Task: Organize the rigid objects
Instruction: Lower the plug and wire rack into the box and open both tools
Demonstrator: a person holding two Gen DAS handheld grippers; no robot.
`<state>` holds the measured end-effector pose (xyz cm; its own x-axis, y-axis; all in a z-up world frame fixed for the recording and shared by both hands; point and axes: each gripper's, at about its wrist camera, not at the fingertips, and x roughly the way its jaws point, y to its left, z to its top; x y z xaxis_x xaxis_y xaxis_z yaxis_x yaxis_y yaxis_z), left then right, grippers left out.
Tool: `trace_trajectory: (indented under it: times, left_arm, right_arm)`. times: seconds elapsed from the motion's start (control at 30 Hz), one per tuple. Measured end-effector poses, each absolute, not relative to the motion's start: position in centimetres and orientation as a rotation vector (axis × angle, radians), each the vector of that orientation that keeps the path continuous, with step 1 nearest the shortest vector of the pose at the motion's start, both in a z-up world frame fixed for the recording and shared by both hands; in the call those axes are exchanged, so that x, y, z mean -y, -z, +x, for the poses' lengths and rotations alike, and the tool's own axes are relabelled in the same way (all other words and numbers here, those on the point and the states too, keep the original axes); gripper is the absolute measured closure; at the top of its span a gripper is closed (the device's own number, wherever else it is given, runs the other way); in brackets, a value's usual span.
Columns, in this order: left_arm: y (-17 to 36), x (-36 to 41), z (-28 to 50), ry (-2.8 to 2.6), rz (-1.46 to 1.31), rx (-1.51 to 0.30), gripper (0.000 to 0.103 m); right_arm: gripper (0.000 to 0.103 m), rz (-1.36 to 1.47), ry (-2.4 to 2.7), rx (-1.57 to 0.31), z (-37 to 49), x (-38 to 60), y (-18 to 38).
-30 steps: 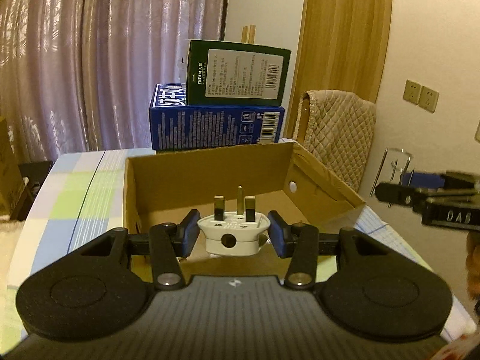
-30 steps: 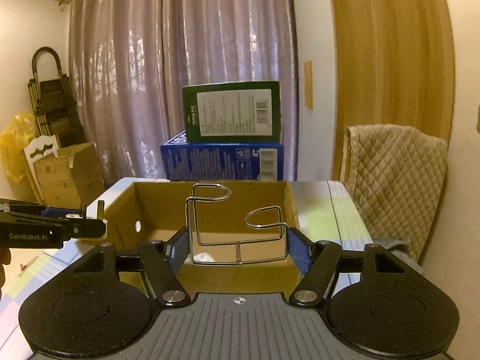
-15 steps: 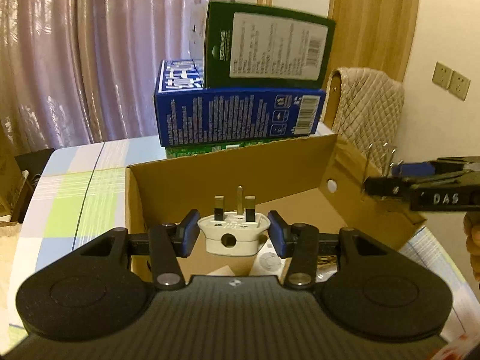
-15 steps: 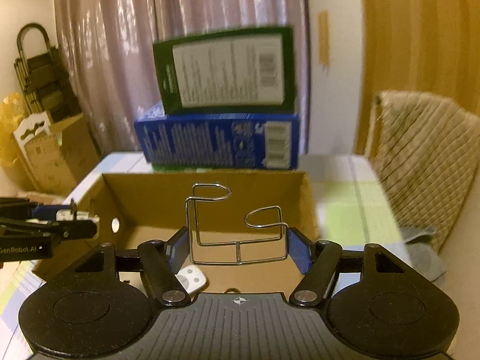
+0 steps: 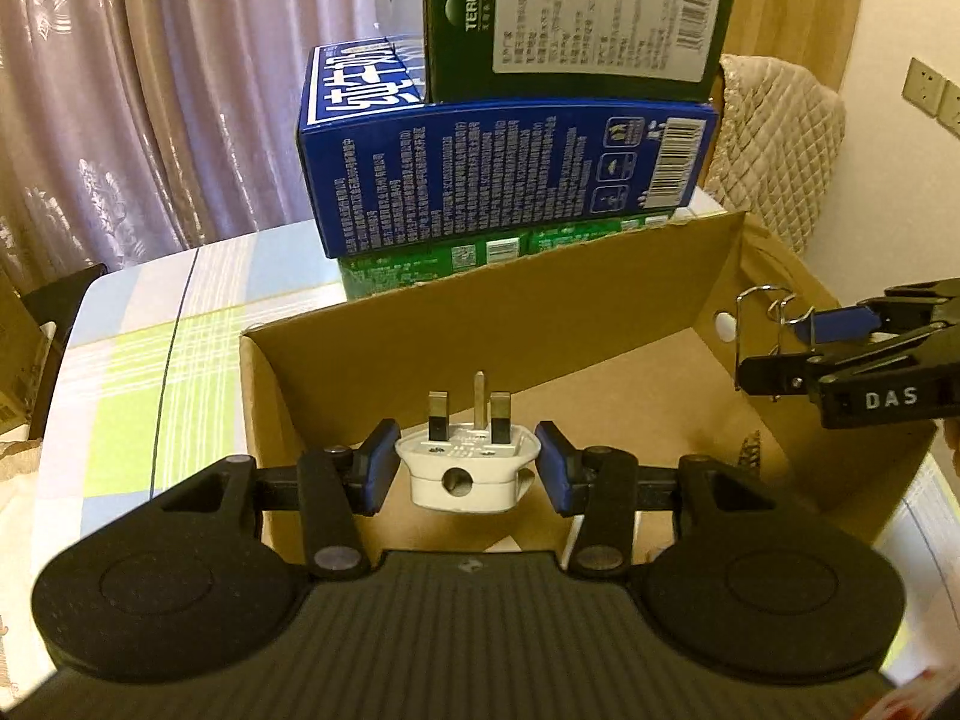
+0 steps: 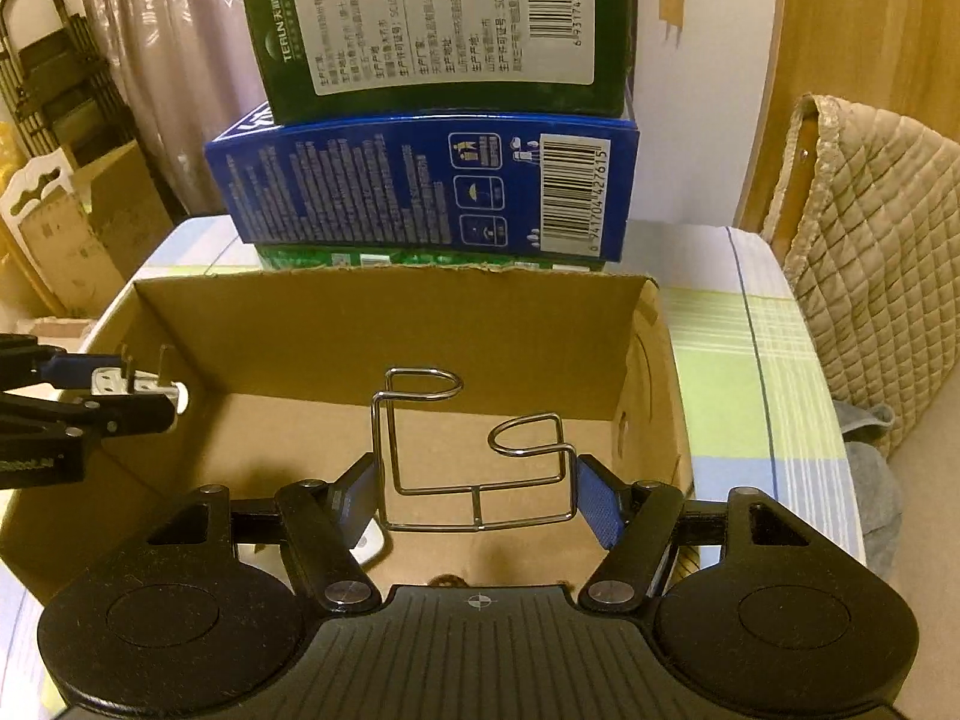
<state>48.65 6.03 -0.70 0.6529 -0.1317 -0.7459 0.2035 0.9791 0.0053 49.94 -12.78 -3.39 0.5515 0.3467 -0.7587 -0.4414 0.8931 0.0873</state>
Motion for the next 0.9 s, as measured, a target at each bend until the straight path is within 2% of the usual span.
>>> trace_trajectory:
  times: [0.23, 0.33, 0.9]
  left_arm:
    - [1.5, -5.9, 49.5, 0.181, 0.091, -0.858, 0.059]
    - [1.3, -6.0, 49.6, 0.143, 0.101, -0.829, 0.054]
    - [-0.9, -6.8, 48.5, 0.151, 0.067, -0.785, 0.054]
  right_arm:
    - [0.037, -0.133, -0.464, -0.876, 50.4, 12.3, 3.8]
    - [0.037, -0.128, -0.465, -0.878, 50.5, 12.3, 3.8]
    - [0.037, -0.119, -0.463, -0.883, 50.2, 12.2, 3.3]
